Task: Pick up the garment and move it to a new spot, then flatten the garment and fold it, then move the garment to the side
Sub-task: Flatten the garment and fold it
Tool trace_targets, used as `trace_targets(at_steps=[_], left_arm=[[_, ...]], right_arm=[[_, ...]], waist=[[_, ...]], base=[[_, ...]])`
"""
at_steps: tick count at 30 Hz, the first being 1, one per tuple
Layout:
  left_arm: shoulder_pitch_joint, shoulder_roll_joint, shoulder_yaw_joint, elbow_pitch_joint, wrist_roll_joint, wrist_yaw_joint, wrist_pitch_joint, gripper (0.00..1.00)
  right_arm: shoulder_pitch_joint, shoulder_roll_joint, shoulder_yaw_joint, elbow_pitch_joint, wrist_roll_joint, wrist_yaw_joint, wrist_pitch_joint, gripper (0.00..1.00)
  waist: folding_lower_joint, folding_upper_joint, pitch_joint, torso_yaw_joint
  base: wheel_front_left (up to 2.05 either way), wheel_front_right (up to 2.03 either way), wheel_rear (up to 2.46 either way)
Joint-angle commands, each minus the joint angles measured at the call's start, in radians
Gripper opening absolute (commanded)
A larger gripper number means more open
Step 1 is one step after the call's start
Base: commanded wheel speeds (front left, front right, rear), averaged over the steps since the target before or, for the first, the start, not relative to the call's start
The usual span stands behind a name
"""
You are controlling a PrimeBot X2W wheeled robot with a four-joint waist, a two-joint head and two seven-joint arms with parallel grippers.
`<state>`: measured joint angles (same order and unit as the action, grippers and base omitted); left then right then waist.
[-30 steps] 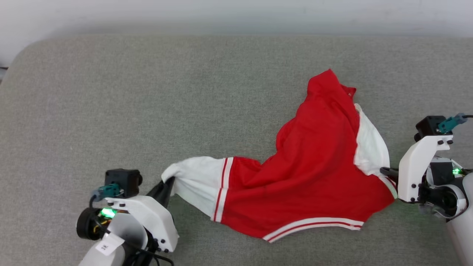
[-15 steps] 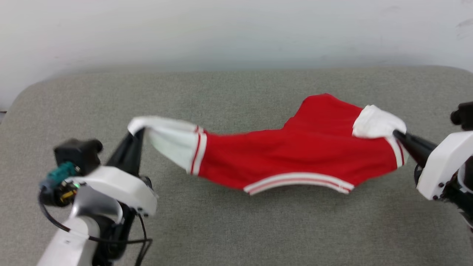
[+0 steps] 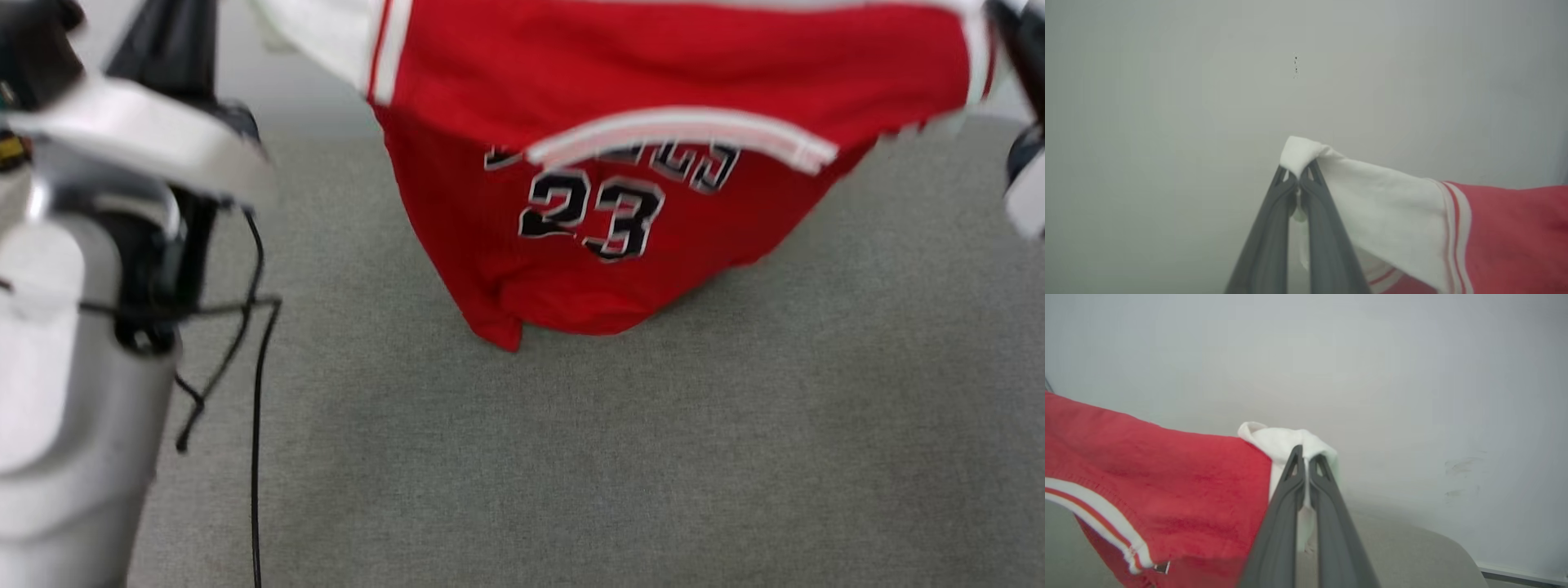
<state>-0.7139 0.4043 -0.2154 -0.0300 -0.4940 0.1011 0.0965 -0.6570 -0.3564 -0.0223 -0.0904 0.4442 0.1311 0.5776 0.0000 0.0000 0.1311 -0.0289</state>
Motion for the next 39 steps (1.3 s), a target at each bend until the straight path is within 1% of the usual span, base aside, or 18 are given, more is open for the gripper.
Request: trace_targets(at_steps=[1, 5, 9, 10, 15, 18, 23, 28, 31, 36, 37, 39], left_arm=[[-0.076, 0.006, 0.002, 0.042, 0.007, -0.012, 0.000, 0.00], [-0.252, 0.004, -0.006, 0.154, 0.023, -0.045, -0.020, 0.00], [-0.410, 0.002, -0.016, 0.296, 0.035, -0.085, -0.049, 0.00], [-0.410, 0.002, -0.016, 0.296, 0.035, -0.085, -0.049, 0.00], [-0.583, 0.008, -0.024, 0.464, 0.055, -0.125, -0.090, 0.00], [-0.671, 0.014, -0.027, 0.544, 0.069, -0.139, -0.118, 0.00], [-0.805, 0.019, -0.034, 0.652, 0.087, -0.154, -0.158, 0.00], [-0.875, 0.015, -0.033, 0.770, 0.078, -0.170, -0.199, 0.00], [-0.883, 0.012, -0.032, 0.845, 0.067, -0.182, -0.227, 0.00], [-0.837, -0.008, -0.037, 0.970, 0.039, -0.205, -0.265, 0.00], [-0.802, -0.025, -0.034, 1.037, 0.012, -0.215, -0.283, 0.00], [-0.772, -0.039, -0.037, 1.077, -0.007, -0.223, -0.294, 0.00]], right_arm=[[-0.076, -0.002, 0.005, 0.036, -0.016, -0.001, -0.021, 0.00], [-0.238, 0.001, 0.012, 0.136, -0.051, -0.001, -0.068, 0.00], [-0.397, 0.022, 0.020, 0.267, -0.094, -0.001, -0.131, 0.00], [-0.397, 0.022, 0.020, 0.267, -0.094, -0.001, -0.131, 0.00], [-0.584, 0.055, 0.036, 0.431, -0.134, -0.001, -0.217, 0.00], [-0.683, 0.077, 0.033, 0.528, -0.141, -0.001, -0.269, 0.00], [-0.842, 0.088, 0.054, 0.668, -0.157, -0.001, -0.339, 0.00], [-0.936, 0.110, 0.084, 0.807, -0.143, -0.001, -0.402, 0.00], [-0.959, 0.131, 0.113, 0.887, -0.130, -0.001, -0.429, 0.00], [-0.936, 0.168, 0.161, 1.007, -0.081, -0.001, -0.469, 0.00], [-0.906, 0.185, 0.192, 1.063, -0.042, -0.001, -0.486, 0.00], [-0.882, 0.190, 0.216, 1.092, -0.017, -0.001, -0.493, 0.00]], waist=[[0.0000, 0.0000, 0.040, -0.006], [0.0000, 0.0000, 0.104, -0.013], [0.0000, 0.0000, 0.166, -0.022], [0.0000, 0.0000, 0.166, -0.022], [0.0000, 0.0000, 0.234, -0.043], [0.0000, 0.0000, 0.270, -0.056], [0.0000, 0.0000, 0.331, -0.069], [0.0000, 0.0000, 0.382, -0.075], [0.0000, 0.0000, 0.412, -0.073], [0.0000, 0.0000, 0.435, -0.067], [0.0000, 0.0000, 0.442, -0.063], [0.0000, 0.0000, 0.444, -0.058]], base=[[0.00, 0.00, 0.00], [0.00, 0.00, 0.00], [0.00, 0.00, 0.00], [0.00, 0.00, 0.00], [0.00, 0.00, 0.00], [0.00, 0.00, 0.00], [0.00, 0.00, 0.00], [0.00, 0.00, 0.00], [0.00, 0.00, 0.00], [0.00, 0.00, 0.00], [0.00, 0.00, 0.00], [0.00, 0.00, 0.00]])
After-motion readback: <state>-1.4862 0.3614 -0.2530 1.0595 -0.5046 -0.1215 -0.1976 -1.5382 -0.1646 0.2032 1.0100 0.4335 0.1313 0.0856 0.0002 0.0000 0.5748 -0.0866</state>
